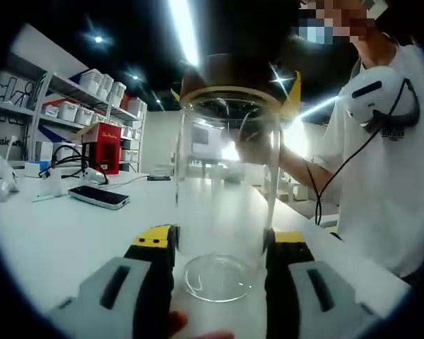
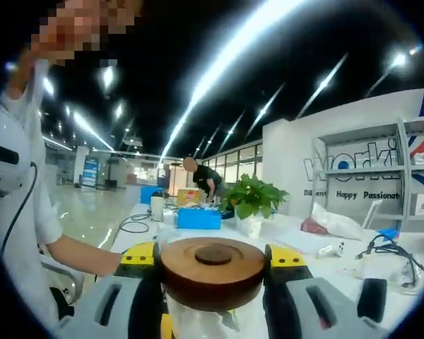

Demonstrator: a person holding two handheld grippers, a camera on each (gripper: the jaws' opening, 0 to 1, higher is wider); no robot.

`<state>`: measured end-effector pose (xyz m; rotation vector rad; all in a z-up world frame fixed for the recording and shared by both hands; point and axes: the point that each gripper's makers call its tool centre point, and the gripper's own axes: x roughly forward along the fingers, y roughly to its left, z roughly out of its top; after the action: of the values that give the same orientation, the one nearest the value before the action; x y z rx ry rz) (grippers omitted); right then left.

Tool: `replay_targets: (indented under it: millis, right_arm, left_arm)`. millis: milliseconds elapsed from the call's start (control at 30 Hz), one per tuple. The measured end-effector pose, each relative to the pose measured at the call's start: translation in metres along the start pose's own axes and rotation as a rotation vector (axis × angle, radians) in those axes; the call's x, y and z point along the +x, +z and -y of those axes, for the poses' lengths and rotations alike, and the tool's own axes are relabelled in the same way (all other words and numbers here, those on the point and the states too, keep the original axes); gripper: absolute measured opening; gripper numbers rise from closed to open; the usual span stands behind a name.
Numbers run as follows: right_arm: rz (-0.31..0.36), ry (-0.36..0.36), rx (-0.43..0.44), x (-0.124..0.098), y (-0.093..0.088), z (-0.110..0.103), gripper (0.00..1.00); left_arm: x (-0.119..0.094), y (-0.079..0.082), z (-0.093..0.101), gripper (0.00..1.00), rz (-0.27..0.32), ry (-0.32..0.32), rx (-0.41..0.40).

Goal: Clamp the coffee can twist off the lid put the lid on the table pick up the lid cover the can tighten the lid

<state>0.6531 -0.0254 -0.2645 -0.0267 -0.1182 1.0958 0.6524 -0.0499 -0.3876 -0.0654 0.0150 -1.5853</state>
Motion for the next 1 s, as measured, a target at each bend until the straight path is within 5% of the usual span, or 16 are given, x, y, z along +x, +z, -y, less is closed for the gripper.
replay_targets:
  millis: [633, 1000]
  right_arm:
    - [0.036, 0.384, 0.035, 0.000, 0.001, -0.011, 0.51]
    - [0.028, 0.466, 0.039, -0.001, 0.001, -0.017, 0.51]
  left_arm:
    - [0.001, 0.000, 0.002, 0.39, 0.000, -0.007, 0.001]
    - [0.002, 0.000, 0.004, 0.39, 0.000, -0.011, 0.001]
